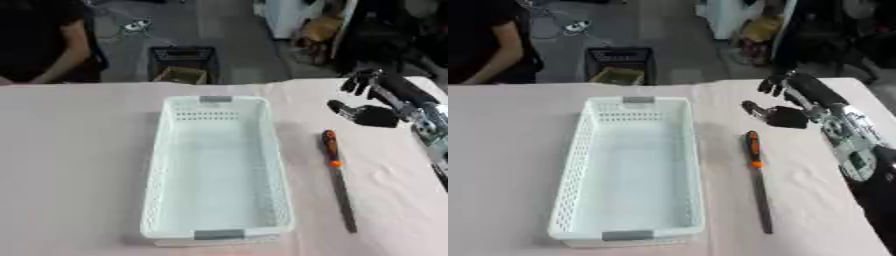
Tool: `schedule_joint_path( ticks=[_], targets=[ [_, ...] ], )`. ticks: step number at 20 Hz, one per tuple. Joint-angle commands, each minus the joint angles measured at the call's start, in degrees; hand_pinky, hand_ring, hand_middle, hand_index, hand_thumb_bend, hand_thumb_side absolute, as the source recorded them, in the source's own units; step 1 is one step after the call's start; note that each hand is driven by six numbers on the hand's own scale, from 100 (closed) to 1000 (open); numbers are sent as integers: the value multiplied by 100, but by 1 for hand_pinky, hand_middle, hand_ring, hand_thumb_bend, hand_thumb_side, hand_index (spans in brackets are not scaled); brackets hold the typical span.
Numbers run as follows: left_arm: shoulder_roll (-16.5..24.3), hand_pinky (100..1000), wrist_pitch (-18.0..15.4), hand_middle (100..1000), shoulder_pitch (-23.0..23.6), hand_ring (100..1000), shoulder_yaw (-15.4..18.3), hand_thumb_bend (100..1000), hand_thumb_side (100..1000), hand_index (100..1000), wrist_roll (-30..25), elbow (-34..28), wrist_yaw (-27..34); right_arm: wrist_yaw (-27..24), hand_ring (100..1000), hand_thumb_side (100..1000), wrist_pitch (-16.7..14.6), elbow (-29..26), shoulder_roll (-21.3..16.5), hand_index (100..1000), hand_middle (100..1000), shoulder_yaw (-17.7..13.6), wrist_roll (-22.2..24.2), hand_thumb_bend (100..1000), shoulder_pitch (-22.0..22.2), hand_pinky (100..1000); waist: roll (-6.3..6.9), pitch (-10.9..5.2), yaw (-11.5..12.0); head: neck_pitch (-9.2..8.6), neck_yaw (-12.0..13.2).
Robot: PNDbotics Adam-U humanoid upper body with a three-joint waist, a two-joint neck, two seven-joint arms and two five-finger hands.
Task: Pick up objects on the table and place them in the box.
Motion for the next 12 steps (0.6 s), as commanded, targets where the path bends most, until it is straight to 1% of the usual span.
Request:
schedule_joint_path(
  ticks=[1, 12],
  targets=[
    [64, 639, -5, 676, -98, 677, 12, 266, 1000, 809, -16, -69, -12, 77, 642, 813, -17, 28, -127, 726, 637, 23, 81, 472, -113, 534, 1, -37, 4, -22, -17],
    [53, 640, 2, 677, -91, 678, 8, 264, 1000, 809, -22, -69, -14, 135, 647, 823, 5, 379, -74, 706, 638, 119, 306, 464, -26, 536, -4, -37, 8, -23, -18]
  ],
)
